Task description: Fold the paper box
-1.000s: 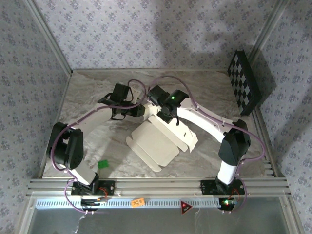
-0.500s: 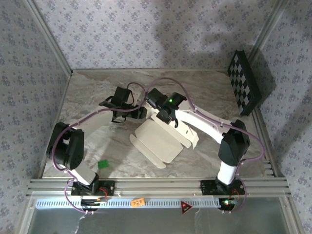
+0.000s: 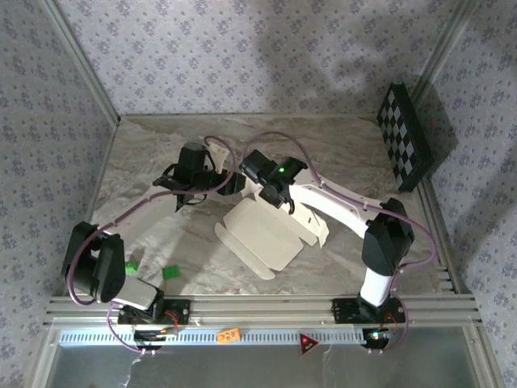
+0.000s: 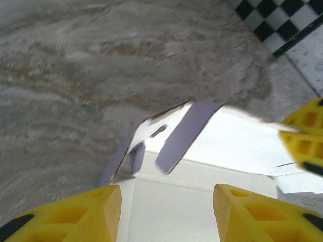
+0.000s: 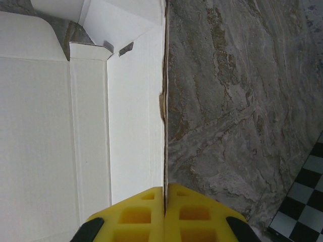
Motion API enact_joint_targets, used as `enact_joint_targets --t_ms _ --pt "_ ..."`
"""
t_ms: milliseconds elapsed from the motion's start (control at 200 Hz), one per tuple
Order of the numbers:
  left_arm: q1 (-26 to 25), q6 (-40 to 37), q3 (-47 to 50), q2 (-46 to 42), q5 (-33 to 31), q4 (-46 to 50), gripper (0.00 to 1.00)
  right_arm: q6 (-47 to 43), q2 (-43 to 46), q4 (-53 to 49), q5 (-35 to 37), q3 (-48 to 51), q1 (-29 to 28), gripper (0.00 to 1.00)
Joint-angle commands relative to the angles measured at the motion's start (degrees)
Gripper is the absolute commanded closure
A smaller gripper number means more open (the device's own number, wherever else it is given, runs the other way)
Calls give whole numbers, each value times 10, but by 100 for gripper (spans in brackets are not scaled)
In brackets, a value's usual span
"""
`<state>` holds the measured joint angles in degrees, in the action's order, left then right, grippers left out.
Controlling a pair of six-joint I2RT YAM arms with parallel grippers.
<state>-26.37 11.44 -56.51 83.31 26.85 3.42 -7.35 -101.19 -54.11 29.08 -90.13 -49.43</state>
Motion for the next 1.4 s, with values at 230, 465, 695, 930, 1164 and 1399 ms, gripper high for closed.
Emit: enact_joint_targets --t_ms 230,465,695,930,1164,1399 --pt "-1 -16 -48 58 80 -23 56 12 15 9 -47 14 12 100" --pt "-6 -21 -54 71 81 -25 72 13 19 9 -53 11 15 100" --pt "-23 -56 -54 76 23 4 87 19 27 8 -58 11 18 97" --pt "-34 -65 -50 88 2 11 89 40 55 -6 -100 -3 23 83" --pt "-39 -61 -49 103 -5 5 91 67 103 -1 -194 1 46 67" --pt "-45 -61 -50 111 -9 4 90 121 134 22 -294 16 88 63"
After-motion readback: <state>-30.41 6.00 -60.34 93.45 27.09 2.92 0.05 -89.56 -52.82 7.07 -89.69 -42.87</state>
